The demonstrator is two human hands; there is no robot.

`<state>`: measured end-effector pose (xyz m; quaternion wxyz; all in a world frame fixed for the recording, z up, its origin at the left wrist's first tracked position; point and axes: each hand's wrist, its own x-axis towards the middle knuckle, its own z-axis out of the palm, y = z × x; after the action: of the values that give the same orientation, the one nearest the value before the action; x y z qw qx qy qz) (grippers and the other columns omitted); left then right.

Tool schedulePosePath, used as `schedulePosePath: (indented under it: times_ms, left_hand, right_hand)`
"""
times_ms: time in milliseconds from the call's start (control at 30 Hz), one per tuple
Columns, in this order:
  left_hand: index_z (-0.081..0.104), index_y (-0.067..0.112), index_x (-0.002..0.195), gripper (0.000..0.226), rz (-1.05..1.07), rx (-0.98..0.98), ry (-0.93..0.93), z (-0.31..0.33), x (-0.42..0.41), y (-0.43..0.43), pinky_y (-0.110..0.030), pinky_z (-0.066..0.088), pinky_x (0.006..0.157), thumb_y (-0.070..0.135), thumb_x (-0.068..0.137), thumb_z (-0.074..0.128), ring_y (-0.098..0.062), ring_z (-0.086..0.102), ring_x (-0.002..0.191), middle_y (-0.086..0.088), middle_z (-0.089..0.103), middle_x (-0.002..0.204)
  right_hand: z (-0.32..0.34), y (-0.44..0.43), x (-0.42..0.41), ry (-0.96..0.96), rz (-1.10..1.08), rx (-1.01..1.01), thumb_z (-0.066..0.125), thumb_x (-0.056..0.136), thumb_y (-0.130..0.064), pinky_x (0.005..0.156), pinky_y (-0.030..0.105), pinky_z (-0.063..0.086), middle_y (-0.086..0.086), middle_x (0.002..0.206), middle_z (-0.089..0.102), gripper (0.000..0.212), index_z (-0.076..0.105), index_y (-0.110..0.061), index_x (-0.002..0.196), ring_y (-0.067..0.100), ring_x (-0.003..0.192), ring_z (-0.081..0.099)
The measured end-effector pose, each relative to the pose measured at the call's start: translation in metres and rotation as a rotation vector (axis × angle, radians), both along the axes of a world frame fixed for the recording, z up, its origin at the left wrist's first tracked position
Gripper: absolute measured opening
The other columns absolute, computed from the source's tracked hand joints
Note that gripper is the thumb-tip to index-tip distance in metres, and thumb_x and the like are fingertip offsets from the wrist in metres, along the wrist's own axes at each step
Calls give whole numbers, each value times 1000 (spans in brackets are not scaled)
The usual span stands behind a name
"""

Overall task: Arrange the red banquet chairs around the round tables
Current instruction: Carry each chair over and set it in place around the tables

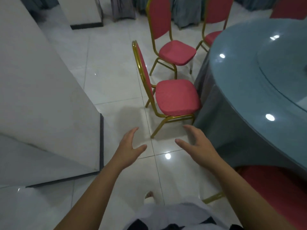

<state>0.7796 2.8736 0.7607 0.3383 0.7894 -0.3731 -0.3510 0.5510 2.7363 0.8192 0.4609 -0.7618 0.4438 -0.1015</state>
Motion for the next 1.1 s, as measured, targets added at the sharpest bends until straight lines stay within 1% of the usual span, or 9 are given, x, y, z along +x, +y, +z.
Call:
schedulePosePath:
  times_ms: [133, 233, 400, 500, 633, 733, 800, 900, 1100]
  left_hand:
    - [25, 39, 151, 77, 20, -22, -2, 8, 75, -36, -36, 29, 114, 37, 87, 69, -15, 28, 142, 7, 25, 157]
    - [24, 39, 150, 77, -10, -54, -28, 10, 124, -75, -33, 29, 112, 36, 88, 68, -14, 28, 141, 8, 25, 157]
    - [21, 42, 150, 78, -58, -30, -118, 7, 215, -149, -28, 26, 108, 37, 88, 68, -13, 25, 142, 10, 22, 158]
    - [19, 39, 152, 81, -83, 36, -149, 13, 271, -192, -31, 25, 114, 36, 88, 69, -14, 24, 144, 9, 21, 159]
    - [15, 42, 152, 86, -203, 131, -224, 24, 338, -253, -39, 25, 118, 37, 86, 70, -16, 19, 146, 9, 17, 160]
    - [15, 44, 151, 89, -216, 100, -276, 28, 384, -303, -38, 24, 118, 35, 84, 72, -18, 16, 147, 8, 14, 161]
    - [16, 47, 149, 89, -214, 79, -271, 26, 406, -334, -38, 24, 115, 32, 82, 73, -19, 12, 147, 8, 10, 161]
    - [17, 50, 148, 93, -252, 86, -313, 15, 431, -382, -44, 28, 113, 26, 81, 76, -23, 4, 148, 11, 0, 162]
    - [15, 45, 151, 102, -582, 80, -508, -11, 466, -502, -48, 29, 113, 27, 76, 82, -27, 6, 148, 3, 2, 162]
  right_hand:
    - [0, -23, 63, -35, 10, 10, 68, 86, -49, 104, 31, 36, -12, 147, 38, 59, 37, -44, 136, 5, 127, 37]
    - [-9, -56, 102, -19, -24, 44, 72, 84, -45, 109, 39, 38, -8, 148, 39, 66, 40, -35, 141, 12, 133, 40]
    - [-36, -140, 195, -54, -87, 91, 74, 83, -42, 102, 42, 44, 0, 148, 40, 78, 35, -28, 149, 20, 131, 44]
    - [-41, -191, 268, -86, -116, 133, 73, 83, -44, 104, 49, 45, 2, 151, 37, 82, 30, -29, 151, 22, 133, 42]
    - [-43, -246, 358, -187, -80, 211, 78, 77, -47, 97, 34, 43, -12, 138, 43, 86, 31, -34, 147, 10, 121, 45]
    - [-54, -279, 413, -155, -85, 184, 81, 74, -43, 101, 39, 47, -9, 135, 51, 87, 33, -33, 146, 14, 122, 51]
    - [-64, -291, 435, -98, -144, 125, 78, 78, -31, 95, 42, 53, -3, 126, 56, 82, 33, -34, 147, 19, 113, 58]
    - [-76, -293, 445, -34, -224, 50, 62, 83, -12, 70, 33, 58, -4, 97, 62, 79, 30, -39, 150, 16, 82, 65]
    - [-85, -293, 446, 95, -316, 57, 56, 74, -23, 67, 30, 52, -11, 95, 65, 79, 35, -48, 146, 13, 77, 62]
